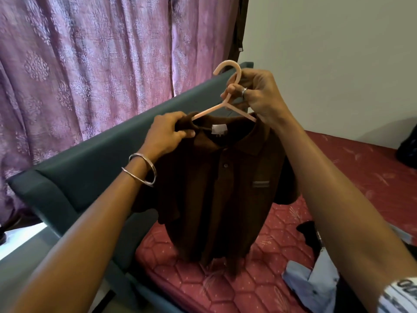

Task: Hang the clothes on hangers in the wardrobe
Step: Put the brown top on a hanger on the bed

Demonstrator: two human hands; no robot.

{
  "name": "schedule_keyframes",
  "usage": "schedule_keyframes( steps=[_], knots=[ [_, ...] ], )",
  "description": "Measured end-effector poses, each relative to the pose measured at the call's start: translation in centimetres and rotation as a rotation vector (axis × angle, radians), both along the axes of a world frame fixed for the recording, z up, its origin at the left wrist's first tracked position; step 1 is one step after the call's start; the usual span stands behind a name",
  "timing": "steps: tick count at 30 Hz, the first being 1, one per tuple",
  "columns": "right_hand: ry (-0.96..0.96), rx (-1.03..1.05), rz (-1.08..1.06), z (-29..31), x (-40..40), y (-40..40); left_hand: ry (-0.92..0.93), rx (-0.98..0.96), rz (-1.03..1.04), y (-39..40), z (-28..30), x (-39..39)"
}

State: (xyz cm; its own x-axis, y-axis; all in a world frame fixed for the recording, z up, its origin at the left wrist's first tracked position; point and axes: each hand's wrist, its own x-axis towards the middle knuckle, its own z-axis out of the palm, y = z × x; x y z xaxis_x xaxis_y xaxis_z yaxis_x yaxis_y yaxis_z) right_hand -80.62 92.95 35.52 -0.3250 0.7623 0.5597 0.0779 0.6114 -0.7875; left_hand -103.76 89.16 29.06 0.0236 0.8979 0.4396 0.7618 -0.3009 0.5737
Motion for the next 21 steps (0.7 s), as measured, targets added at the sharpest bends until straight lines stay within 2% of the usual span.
schedule_keyframes(
  steps=[5, 7, 10, 16, 17, 18, 21],
  knots=[
    [0.134, -0.081, 0.009, -0.6, -0.6, 0.3, -0.122, 0.056, 0.005, -2.7, 2.6, 0.0],
    [0.159, -0.091, 0.069, 0.2, -1.5, 0.5, -0.03, 0.09, 0.081, -3.5, 4.0, 0.0],
    [0.095, -0.044, 0.259, 1.9, -4.7, -0.1, 0.139, 0.216, 0.234, -4.8, 5.8, -0.4],
    [0.102, -0.028, 0.637, 3.7, -12.1, -4.1, 0.285, 0.312, 0.486, -12.5, 6.4, -3.0],
    [0.087, -0.012, 0.696, 3.8, -13.8, -5.4, 0.323, 0.315, 0.579, -15.0, 6.3, -3.6],
    [0.042, 0.052, 0.7, 3.9, -14.7, -5.9, 0.33, 0.346, 0.652, -16.4, 6.2, -4.0],
    [-0.303, 0.478, 0.688, 4.6, -17.4, -8.5, 0.33, 0.417, 0.957, -23.9, 6.2, -6.3]
  ],
)
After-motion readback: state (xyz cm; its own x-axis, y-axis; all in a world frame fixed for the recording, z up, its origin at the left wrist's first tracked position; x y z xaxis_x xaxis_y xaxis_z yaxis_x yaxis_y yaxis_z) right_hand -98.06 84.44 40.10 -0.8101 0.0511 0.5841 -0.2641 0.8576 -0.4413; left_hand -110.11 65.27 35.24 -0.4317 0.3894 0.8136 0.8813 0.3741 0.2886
